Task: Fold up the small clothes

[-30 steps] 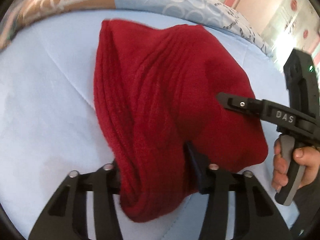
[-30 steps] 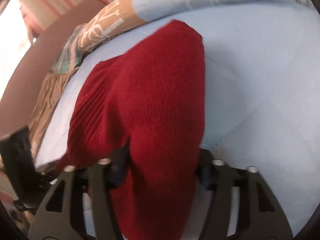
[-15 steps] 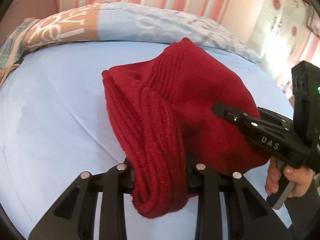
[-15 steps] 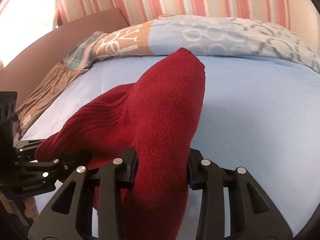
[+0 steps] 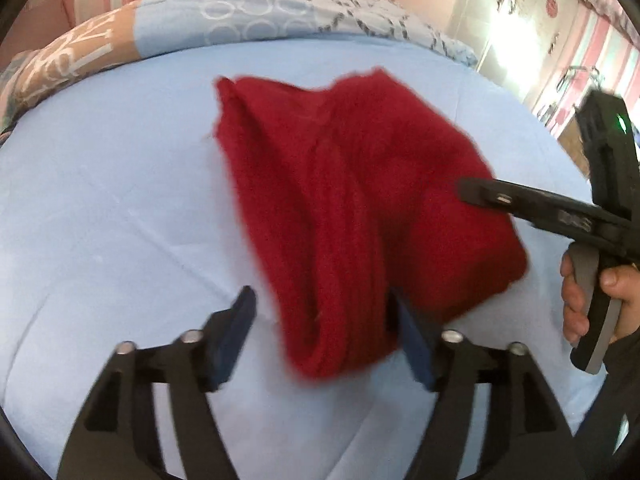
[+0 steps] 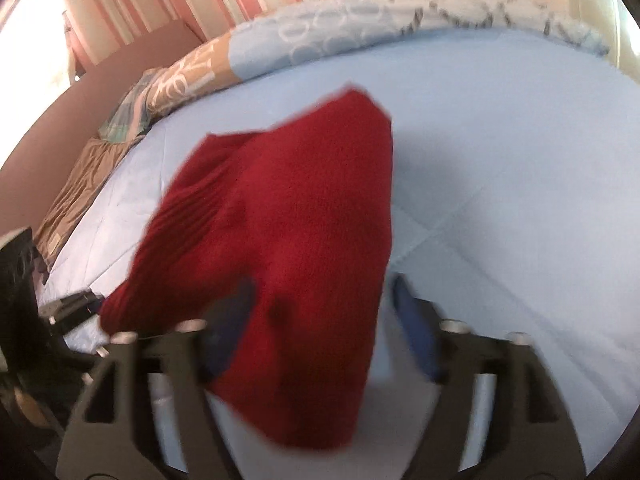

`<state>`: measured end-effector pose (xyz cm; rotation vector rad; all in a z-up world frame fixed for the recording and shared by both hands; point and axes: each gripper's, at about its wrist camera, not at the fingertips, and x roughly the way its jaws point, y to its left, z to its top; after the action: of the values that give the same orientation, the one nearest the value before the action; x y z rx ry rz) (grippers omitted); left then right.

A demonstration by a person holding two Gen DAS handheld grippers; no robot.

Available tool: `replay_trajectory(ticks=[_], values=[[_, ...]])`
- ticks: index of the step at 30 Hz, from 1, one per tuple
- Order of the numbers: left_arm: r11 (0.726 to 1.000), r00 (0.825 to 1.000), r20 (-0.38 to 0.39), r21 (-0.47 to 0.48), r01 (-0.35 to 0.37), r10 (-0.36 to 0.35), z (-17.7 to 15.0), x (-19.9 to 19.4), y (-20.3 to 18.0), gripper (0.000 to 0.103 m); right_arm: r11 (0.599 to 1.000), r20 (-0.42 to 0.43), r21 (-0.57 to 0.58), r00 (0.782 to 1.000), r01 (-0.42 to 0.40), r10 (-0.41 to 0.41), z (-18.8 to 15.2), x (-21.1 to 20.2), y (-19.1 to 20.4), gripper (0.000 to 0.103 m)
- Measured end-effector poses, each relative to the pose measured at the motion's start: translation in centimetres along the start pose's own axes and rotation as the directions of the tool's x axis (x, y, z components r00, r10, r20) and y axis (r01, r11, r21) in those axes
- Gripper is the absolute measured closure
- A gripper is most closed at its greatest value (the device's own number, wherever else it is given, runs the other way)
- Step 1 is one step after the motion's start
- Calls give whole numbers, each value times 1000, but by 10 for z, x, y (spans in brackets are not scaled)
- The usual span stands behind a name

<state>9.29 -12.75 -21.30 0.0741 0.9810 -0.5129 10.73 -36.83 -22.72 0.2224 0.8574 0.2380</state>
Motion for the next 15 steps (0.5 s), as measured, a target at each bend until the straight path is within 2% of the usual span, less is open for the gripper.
replay_trajectory(ticks=[2,3,5,7,8,9,11,13,15], values=[[1000,999,35,-10,-6,7,6,-21,10,26,999,58,-38,998,26,-24,-6,-28,6,18],[1000,997,70,-9,-29,29,12,-31,12,20,995,83,-60,993,84,-79,-10,-40,11,18],[997,990,116,-3,-74,74,30,-34,10,18,979,93,-113,983,169,-159,-17,-46,23,18],[993,988,110,33,-115,110,53,-14,1,18,955,53,-181,972,236,-230,-26,-33,36,19],[985,984,90,66,-161,155,60,0,-3,18,945,32,-205,967,254,-253,-31,-24,40,25],[973,977,71,99,-207,201,64,14,-5,18,937,-2,-225,962,267,-274,-37,-14,42,31],[952,964,36,150,-266,263,62,42,0,18,927,-49,-237,950,290,-309,-45,1,40,31],[956,969,23,153,-248,248,47,49,19,17,925,-69,-240,945,294,-318,-53,7,33,31],[967,977,31,139,-212,210,36,52,35,14,929,-70,-233,948,288,-312,-58,10,24,25]])
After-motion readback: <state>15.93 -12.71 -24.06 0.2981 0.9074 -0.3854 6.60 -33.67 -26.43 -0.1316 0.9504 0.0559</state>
